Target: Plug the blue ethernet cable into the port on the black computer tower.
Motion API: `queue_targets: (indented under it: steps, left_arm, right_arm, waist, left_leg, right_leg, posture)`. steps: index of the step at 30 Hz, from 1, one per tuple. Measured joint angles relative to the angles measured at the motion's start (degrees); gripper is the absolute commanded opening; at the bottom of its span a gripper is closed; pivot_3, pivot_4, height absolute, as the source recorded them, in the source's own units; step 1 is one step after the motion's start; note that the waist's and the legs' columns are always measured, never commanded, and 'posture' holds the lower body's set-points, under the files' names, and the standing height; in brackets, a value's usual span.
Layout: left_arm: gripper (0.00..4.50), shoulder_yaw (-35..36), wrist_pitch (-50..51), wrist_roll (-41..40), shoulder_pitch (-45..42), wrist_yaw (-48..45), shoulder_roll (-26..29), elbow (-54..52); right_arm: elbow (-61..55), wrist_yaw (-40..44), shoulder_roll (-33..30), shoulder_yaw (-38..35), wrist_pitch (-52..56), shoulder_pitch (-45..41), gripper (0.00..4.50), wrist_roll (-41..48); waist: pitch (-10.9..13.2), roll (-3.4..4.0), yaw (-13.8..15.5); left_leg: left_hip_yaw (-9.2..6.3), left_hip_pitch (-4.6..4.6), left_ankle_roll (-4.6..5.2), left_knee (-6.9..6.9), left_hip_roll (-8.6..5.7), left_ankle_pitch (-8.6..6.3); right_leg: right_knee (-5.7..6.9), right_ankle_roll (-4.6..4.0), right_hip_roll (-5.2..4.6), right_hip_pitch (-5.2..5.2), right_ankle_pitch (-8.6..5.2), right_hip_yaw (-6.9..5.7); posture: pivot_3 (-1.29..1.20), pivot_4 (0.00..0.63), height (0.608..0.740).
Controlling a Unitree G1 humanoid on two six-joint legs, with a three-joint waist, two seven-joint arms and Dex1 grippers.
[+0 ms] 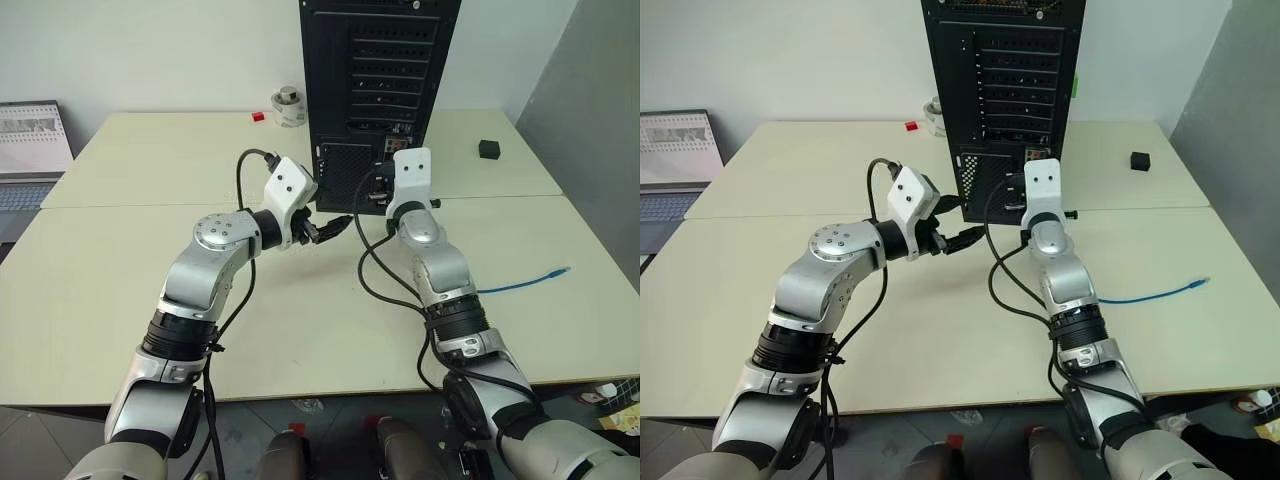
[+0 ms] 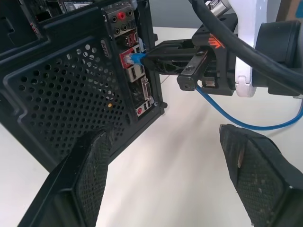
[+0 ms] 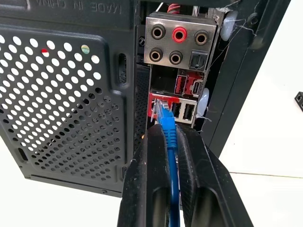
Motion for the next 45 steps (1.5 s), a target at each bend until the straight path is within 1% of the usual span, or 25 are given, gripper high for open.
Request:
queue_targets:
  steps: [7, 18, 37, 45]
  left_arm:
    - [3.75, 0.4, 0.0, 0.6, 0.3, 0.5, 0.1, 0.0]
    - [3.75, 1.8, 0.3, 1.2, 1.3, 1.7, 2.5, 0.0]
    - [3.75, 1.7, 0.4, 1.9, 2.3, 3.8, 1.8, -0.5]
    - [3.75, 1.7, 0.3, 2.5, 2.3, 3.8, 1.8, -0.5]
  right_arm:
    - [-0.2, -1.3, 0.5, -0.2, 0.0, 0.1, 0.00, 0.1]
    - [-0.9, -2.2, 1.3, -0.5, 0.8, 0.1, 0.00, 0.0]
    - [-2.0, -1.9, 1.9, 0.3, 1.6, 0.1, 0.00, -0.2]
    - [-2.2, -0.9, 2.7, 0.6, 1.6, 0.0, 0.00, -0.3]
  waist:
    - [0.0, 0.00, 0.1]
    - [0.0, 0.00, 0.1]
    - [0.0, 0.00, -0.1]
    - [0.0, 0.01, -0.7]
  left_leg:
    - [-0.02, -0.01, 0.00, 0.01, -0.01, 0.00]
    - [-0.03, -0.05, 0.00, 0.00, -0.01, 0.00]
    - [0.05, -0.23, 0.00, -0.03, 0.01, 0.00]
    - [0.04, -0.24, 0.00, -0.08, 0.01, 0.00]
  right_leg:
    - [0.01, 0.00, -0.01, 0.00, 0.00, 0.00]
    - [0.00, 0.00, -0.01, -0.04, 0.00, -0.02]
    - [0.10, 0.00, -0.01, -0.33, 0.00, 0.05]
    - [0.08, -0.01, -0.01, -0.35, 0.00, 0.05]
  posture:
    - [0.00, 0.150, 0.740]
    - [0.00, 0.150, 0.740]
    - [0.00, 0.150, 0.740]
    - [0.00, 0.150, 0.740]
